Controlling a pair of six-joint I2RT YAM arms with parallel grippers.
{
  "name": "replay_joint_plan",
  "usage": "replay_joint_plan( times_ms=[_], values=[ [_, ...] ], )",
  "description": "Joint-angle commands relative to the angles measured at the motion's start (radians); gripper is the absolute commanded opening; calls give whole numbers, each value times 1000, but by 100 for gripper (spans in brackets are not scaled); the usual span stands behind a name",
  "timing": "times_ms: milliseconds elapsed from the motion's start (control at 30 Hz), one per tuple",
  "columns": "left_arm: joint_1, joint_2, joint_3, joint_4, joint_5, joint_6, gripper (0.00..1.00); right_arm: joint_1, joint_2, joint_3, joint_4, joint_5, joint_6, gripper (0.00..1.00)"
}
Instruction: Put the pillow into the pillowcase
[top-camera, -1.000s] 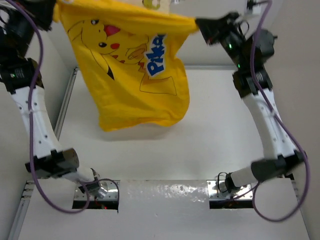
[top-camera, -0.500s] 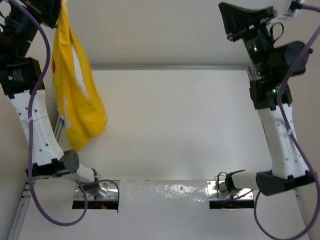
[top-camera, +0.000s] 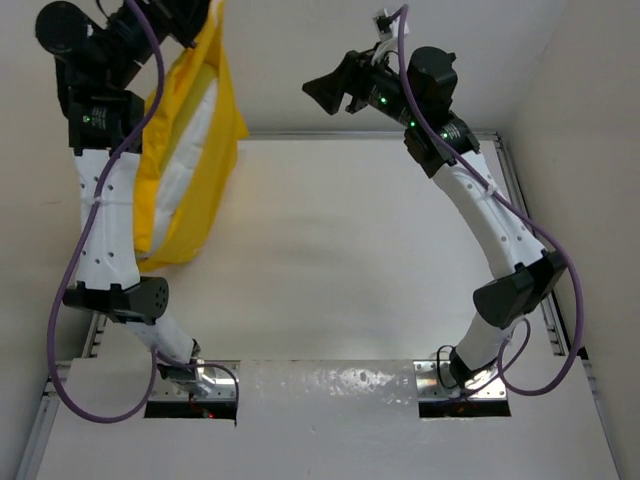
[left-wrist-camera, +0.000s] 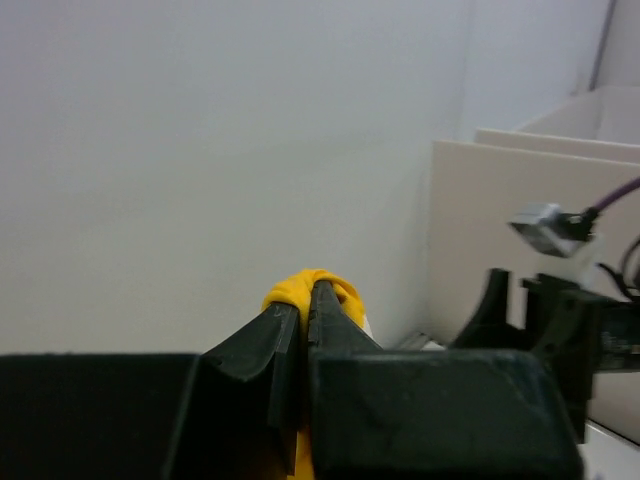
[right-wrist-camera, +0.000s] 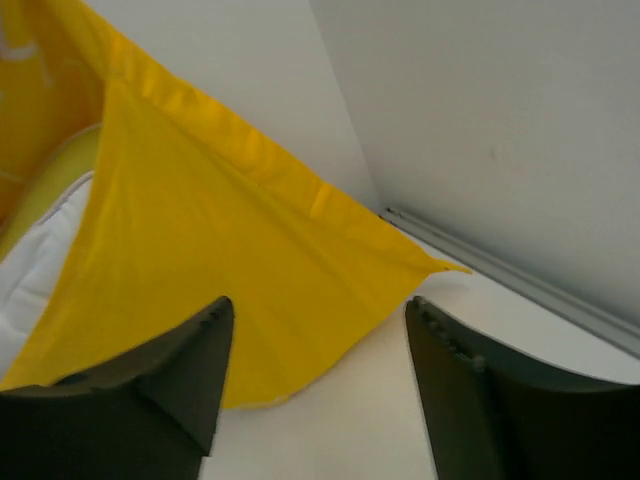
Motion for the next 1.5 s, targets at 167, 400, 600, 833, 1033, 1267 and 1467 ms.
replay_joint_plan(
  times_ms=[167,400,600,833,1033,1267,1467],
  values=[
    [-230,13,79,-46,-110,224,0,142,22,53,22,45,-63,99],
    [-310,27,75,-98,-159,324,0,200,25,-18,47,77,65,99],
    [-326,29,82,-100,-132,306,0,226,28,-68,39,229,86,96],
    [-328,27,90,-120,-145,312,0,226,125,-67,145,170,213,0],
    [-327,-17,37,-200,-142,407,100,-43,-11,-174,185,274,273,0],
    [-327,-48,18,-318,-222,490,100,-174,-274,-118,98,619,-197,0],
    [-323,-67,-17,-356,-323,499,100,-173,-279,99,-26,458,-328,0]
  ],
)
